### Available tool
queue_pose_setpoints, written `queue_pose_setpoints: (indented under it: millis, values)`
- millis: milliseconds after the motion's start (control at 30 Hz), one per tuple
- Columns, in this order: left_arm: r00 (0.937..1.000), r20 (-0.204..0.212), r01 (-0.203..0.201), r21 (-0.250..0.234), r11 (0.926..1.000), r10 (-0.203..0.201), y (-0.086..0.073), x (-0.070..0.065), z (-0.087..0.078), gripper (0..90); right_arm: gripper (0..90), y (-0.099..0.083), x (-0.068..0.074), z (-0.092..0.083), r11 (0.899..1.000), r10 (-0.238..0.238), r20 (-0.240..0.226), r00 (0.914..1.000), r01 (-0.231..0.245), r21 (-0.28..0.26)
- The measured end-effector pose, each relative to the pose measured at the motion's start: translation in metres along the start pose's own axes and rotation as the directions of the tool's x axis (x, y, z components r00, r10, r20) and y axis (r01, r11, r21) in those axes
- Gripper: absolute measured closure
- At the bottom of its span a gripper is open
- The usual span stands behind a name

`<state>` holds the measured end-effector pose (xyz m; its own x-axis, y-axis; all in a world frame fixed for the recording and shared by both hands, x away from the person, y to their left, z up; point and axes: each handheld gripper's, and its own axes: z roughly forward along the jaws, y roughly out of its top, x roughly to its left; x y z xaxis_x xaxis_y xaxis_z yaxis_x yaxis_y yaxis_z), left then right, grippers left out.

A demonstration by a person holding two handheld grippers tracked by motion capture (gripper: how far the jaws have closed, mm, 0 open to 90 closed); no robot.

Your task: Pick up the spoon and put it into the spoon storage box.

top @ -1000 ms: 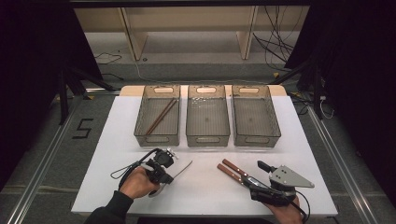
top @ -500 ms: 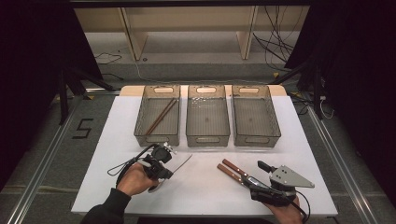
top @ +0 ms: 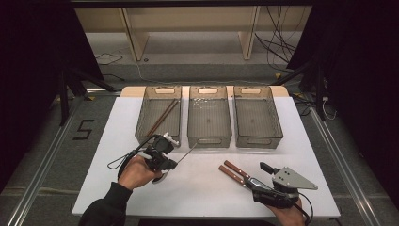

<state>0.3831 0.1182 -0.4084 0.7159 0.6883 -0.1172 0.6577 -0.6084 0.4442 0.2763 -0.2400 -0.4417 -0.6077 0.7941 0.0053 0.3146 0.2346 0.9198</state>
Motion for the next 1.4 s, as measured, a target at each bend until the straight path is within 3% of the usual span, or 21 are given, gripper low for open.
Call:
queue_pose_setpoints:
  millis: [600, 900, 1200, 1267, 1400]
  values:
    - [0.9991, 0.033, 0.03, -0.119, 0.9925, -0.026, 0.016, 0.015, -0.014, 89.2, 25.3, 0.0, 0.0, 0.0, 1.0, 0.0, 0.0, 1.0, 0.0, -0.001]
    - [0.9984, 0.052, 0.031, -0.15, 0.9881, -0.023, 0.038, 0.016, -0.016, 89.2, 25.2, 0.0, 0.0, 0.0, 1.0, 0.001, -0.001, 1.0, -0.001, -0.003]
    - [0.9969, 0.072, 0.044, -0.199, 0.9791, -0.03, 0.064, 0.02, -0.018, 89.2, 25.2, 0.0, -0.001, 0.0, 1.0, 0.003, -0.004, 1.0, -0.003, -0.003]
    - [0.9968, 0.074, 0.046, -0.229, 0.9723, -0.029, 0.072, 0.022, -0.018, 89.2, 25.2, 0.0, -0.001, -0.001, 1.0, 0.003, -0.004, 1.0, -0.003, -0.003]
    - [0.9969, 0.069, 0.052, -0.251, 0.9666, -0.036, 0.08, 0.026, -0.015, 89.2, 25.2, 0.0, -0.002, -0.001, 1.0, 0.004, -0.003, 1.0, -0.004, -0.005]
